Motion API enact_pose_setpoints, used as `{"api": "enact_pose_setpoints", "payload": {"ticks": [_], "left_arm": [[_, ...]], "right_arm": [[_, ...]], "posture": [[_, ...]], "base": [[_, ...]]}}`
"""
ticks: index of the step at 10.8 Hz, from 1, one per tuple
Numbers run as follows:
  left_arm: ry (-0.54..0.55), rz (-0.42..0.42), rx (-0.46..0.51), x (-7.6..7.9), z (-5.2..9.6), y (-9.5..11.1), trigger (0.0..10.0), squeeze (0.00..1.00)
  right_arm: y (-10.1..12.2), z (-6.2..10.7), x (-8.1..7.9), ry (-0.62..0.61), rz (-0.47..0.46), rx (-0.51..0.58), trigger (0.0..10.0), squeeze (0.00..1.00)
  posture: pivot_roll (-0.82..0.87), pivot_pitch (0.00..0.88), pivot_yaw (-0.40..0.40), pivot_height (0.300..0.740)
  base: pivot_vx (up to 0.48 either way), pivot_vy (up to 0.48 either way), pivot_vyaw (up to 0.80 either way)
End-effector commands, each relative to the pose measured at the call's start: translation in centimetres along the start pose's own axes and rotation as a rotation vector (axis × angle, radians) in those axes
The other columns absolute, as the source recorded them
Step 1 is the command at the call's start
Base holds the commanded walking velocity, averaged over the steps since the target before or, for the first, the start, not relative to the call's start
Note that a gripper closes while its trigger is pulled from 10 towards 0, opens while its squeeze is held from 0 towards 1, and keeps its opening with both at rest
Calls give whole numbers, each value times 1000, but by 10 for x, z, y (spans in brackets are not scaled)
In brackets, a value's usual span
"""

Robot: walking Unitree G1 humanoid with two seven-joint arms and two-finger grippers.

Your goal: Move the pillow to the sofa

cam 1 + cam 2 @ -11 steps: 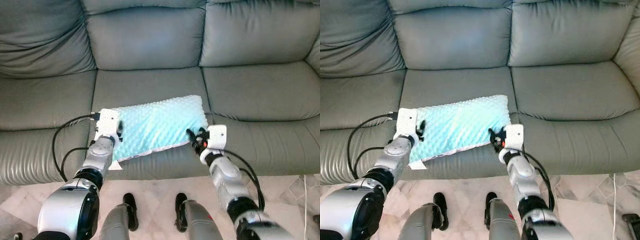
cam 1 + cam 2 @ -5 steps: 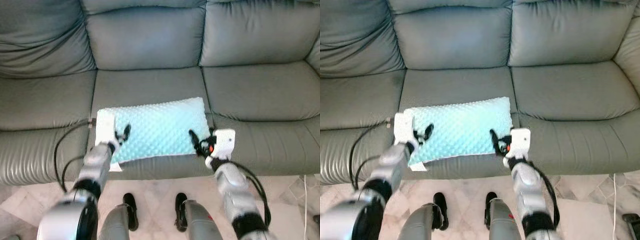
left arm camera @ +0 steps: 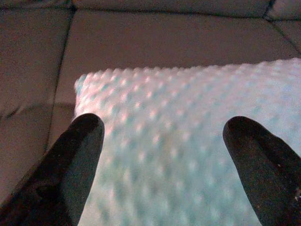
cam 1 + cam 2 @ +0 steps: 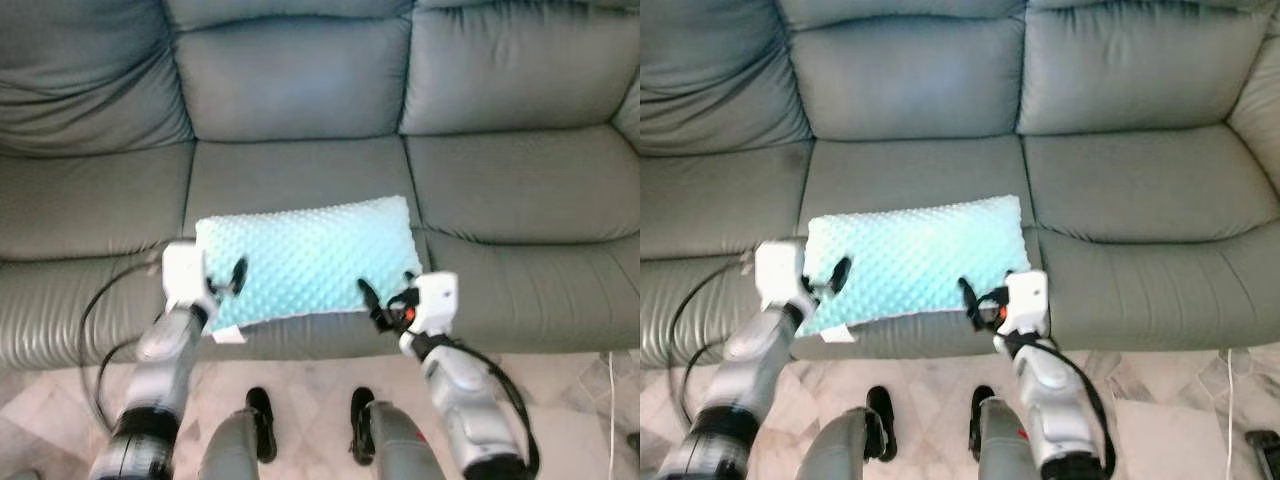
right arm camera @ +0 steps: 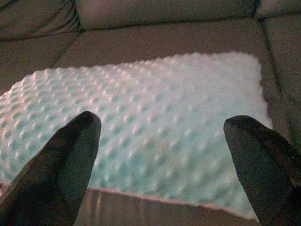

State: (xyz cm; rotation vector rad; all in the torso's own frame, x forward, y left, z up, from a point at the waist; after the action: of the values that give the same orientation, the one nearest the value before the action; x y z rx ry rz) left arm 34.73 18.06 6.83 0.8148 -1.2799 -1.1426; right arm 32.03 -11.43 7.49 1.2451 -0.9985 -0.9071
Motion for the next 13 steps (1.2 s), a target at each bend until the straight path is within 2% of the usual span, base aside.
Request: {"api": "enact_pose_setpoints", "payload": {"ticks": [1,3,4,5,6,7,8,9,10,11,13], "left_arm": [[-6,2,-30,-2,7,-4,10000,1000],[-28,-7,-115,-3,31,-17,10000,1000],[-56,-13,-175,3,39,-28,10000,1000],[-74,-35,-170,8,40,-27,10000,1000],[-85,-49,-118,16,36,-18,10000,1000],[-62,-38,-86,17,34,-13,10000,1000],[-15,-69,-58,17,30,-6,10000,1000],[73,-122,4,12,20,6,10000,0],[80,-114,9,12,17,7,10000,0],[88,-159,34,13,14,13,10000,0],[109,-163,47,11,9,17,10000,0]], "right_arm": [[-6,7,-4,6,-9,-33,10000,1000],[-11,19,-7,53,3,-99,10000,1000],[-11,23,1,27,16,-98,10000,1000],[-5,23,8,2,21,-79,10000,1000],[5,23,13,-25,35,-47,10000,1000],[8,23,14,-33,38,-37,10000,1000],[13,24,15,-56,34,-17,10000,1000],[11,23,14,-77,37,-20,10000,1000],[11,23,13,-76,25,-14,10000,1000],[15,20,14,-83,6,-1,10000,1000],[20,16,19,-102,17,14,10000,1000]], "posture": [[-111,298,23,740],[-120,273,15,740],[-118,263,13,740],[-122,244,9,740],[-128,223,5,740],[-129,207,3,740],[-131,192,1,740],[-133,164,1,740],[-135,157,3,740],[-136,151,8,740],[-134,150,15,740]], "base": [[0,0,0],[0,0,0],[0,0,0],[0,0,0],[0,0,0],[0,0,0],[0,0,0],[0,0,0],[0,0,0],[0,0,0],[0,0,0]]}}
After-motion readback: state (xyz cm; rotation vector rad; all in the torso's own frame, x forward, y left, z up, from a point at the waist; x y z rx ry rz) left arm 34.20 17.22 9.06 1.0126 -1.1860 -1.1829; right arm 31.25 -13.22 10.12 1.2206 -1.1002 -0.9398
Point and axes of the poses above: a point about 5 cm out from each wrist's last joint towards the gripper, its own z axis pointing back from the gripper into the wrist, its own y axis along the axis of the wrist's last joint, x = y × z, the point moved 3 cm from there along -z, pointing out of the wrist towards the gripper, and after that the axes turned 12 degrees about z, right-handed, at the moved point
